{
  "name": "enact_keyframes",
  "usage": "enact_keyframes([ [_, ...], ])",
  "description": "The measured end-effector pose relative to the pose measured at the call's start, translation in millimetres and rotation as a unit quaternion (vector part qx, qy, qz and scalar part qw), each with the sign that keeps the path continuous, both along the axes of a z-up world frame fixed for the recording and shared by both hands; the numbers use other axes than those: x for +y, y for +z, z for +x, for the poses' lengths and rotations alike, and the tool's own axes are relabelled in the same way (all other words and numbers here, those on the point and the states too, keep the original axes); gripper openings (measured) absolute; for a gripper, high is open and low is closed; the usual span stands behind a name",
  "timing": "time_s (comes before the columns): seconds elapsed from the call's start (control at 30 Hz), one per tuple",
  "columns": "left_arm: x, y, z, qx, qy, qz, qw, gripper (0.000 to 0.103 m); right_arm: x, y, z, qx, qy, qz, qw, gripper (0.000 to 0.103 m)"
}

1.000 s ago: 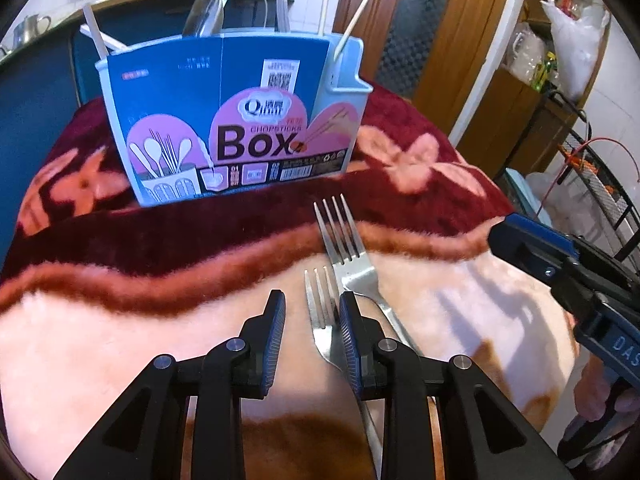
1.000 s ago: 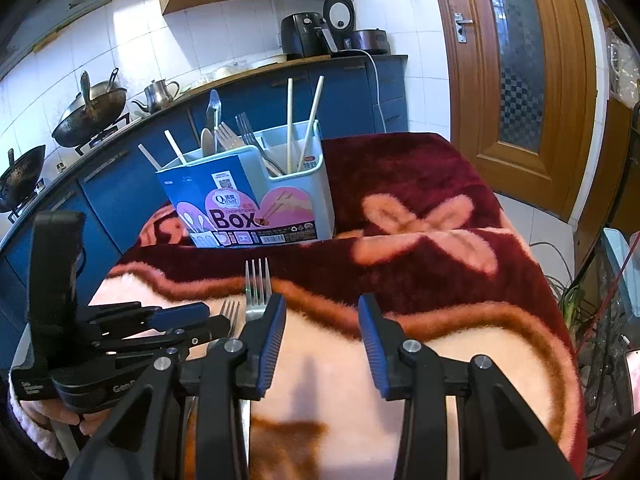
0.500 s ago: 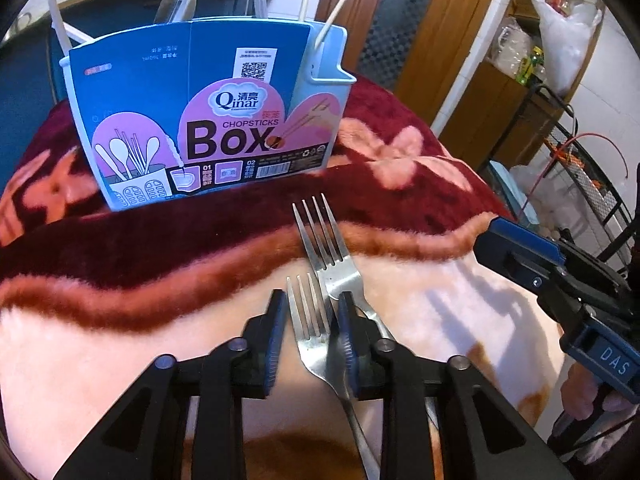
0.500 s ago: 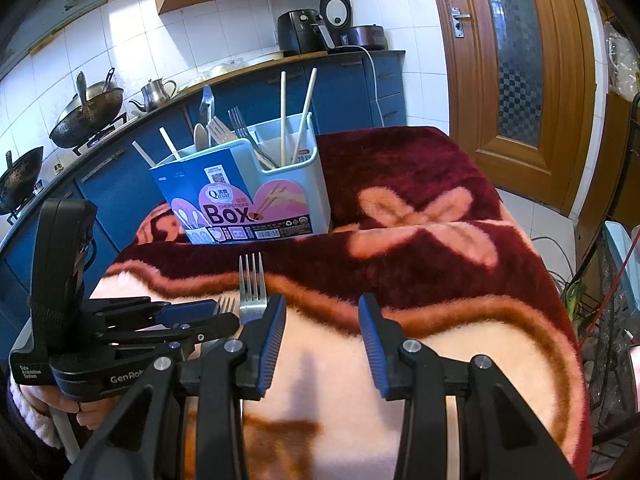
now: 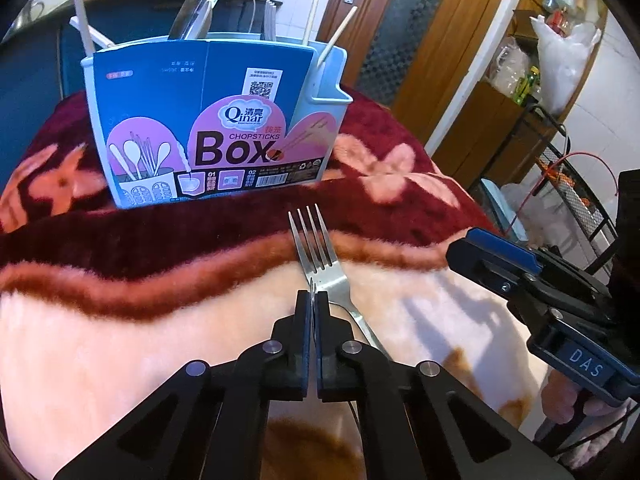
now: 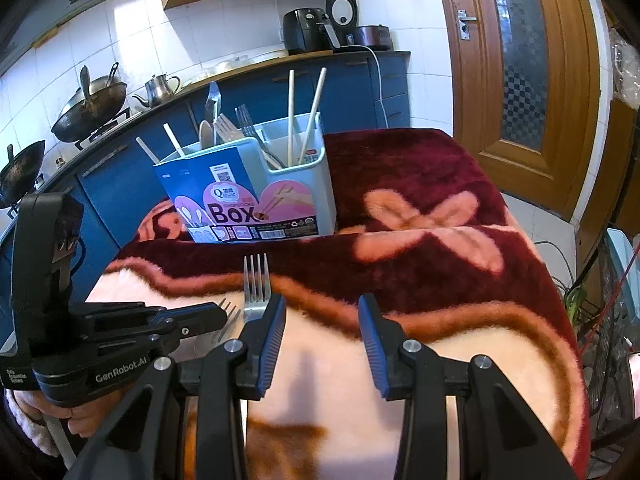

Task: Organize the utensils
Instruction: 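Close the left tool on a steel fork while the right tool closes on the other fork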

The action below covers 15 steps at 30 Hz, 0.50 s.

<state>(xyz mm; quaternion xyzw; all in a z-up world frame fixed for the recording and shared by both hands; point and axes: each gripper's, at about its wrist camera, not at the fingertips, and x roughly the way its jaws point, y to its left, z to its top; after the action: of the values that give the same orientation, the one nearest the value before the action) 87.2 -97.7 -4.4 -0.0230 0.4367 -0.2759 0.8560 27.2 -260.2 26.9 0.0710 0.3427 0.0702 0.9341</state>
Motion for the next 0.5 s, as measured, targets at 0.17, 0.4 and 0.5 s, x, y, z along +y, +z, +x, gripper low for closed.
enact_keyframes([
  [0.17, 13, 9, -5, -0.019, 0.027, -0.012, 0.9994, 0.001, 5, 2, 3, 0.001, 0.007, -0.003, 1.0, 0.041],
  [0.4, 47, 32, -7, -0.078, 0.079, -0.016, 0.9937, 0.0, 15, -2, 16, 0.016, 0.032, 0.004, 0.999, 0.041],
  [0.5, 59, 43, -11, -0.109, 0.097, -0.014, 0.9892, 0.0, 22, -6, 25, 0.028, 0.049, 0.004, 0.998, 0.042],
])
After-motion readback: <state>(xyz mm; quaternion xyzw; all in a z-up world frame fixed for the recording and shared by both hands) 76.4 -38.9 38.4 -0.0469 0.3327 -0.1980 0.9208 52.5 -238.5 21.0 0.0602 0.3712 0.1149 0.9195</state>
